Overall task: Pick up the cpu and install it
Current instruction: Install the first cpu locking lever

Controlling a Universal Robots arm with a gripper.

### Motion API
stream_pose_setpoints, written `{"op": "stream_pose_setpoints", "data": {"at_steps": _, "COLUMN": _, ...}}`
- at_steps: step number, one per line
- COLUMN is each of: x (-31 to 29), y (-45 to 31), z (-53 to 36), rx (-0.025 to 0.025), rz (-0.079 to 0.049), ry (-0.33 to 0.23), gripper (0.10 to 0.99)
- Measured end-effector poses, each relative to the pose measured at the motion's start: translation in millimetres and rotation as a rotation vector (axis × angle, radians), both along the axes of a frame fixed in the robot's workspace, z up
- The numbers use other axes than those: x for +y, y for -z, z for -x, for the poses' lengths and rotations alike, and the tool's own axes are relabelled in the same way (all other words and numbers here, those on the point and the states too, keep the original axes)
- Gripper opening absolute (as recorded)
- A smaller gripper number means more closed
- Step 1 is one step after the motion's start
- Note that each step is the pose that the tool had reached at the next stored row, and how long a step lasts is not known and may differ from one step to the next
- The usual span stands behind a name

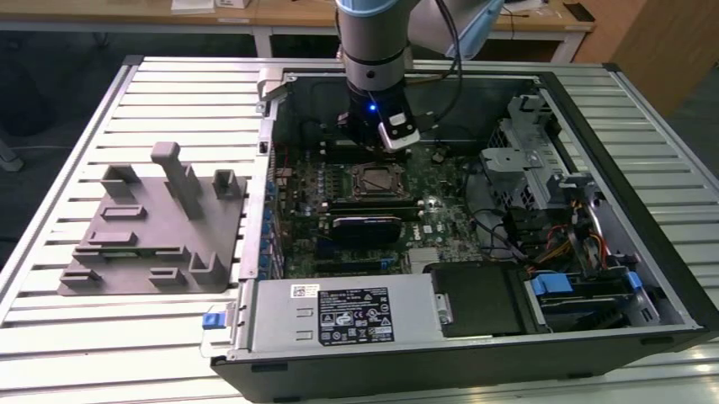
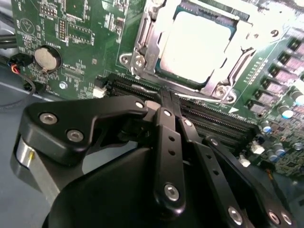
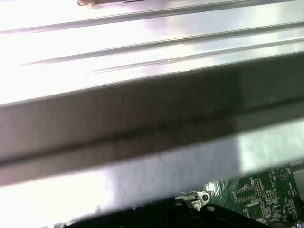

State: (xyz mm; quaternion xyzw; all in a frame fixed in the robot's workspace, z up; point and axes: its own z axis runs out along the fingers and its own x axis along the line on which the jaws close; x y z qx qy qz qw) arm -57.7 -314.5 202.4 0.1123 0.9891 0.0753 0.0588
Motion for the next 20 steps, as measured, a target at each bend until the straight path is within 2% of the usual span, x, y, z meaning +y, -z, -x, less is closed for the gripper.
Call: {"op": "stream_pose_setpoints", "data": {"at_steps": 20, "x": 0.9, "y": 7.1, "z": 0.0, "rx": 0.0004, "rz": 0.008, "ry": 0.153, "gripper": 0.106}}
